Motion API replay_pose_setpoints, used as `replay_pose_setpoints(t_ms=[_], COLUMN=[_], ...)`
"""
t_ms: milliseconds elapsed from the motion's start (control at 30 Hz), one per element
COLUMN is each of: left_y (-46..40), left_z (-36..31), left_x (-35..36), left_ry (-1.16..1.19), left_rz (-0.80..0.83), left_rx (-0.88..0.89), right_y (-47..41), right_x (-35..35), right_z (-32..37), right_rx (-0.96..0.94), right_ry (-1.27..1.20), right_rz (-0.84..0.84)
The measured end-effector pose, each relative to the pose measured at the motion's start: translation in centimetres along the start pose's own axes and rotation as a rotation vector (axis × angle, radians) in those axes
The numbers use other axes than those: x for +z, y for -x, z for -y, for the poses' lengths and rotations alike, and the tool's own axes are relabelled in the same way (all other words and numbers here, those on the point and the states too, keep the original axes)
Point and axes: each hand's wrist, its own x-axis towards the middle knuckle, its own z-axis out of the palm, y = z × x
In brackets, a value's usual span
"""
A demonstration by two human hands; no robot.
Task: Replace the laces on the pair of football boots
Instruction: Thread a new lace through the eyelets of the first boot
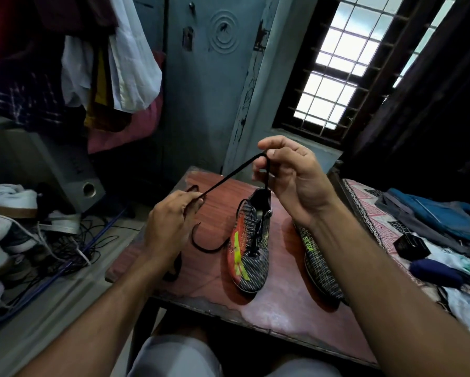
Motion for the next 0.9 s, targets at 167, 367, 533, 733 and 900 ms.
replay_pose_setpoints(t_ms=[167, 367, 533, 733, 900], left_y=[0.4, 0.5, 0.8, 1.2, 1.8], left_z=[-0.1, -0.4, -0.8, -2.2, -4.3], left_x=[0.4, 0.6, 1.2, 3.3, 6.6], left_ry=[-0.011, -0.082, -0.07, 0.315, 0.575], left_rz=[0.043, 0.058, 0.116, 0.235, 0.243], left_rx=[-0.001, -0.019, -0.112, -0.299, -0.323], right_y=[1.0, 1.9, 2.5, 2.6, 3.0], right_x=[-0.5, -1.6, -2.4, -3.8, -6.3], right_z=[0.3, -0.3, -0.9, -0.8, -0.8], right_rx=[0.005, 0.002, 0.013, 0.023, 0.142], right_ry=[0.196, 0.08, 0.044, 0.184, 0.773], right_rz=[-0.011, 0.038, 0.053, 0.11, 0.235])
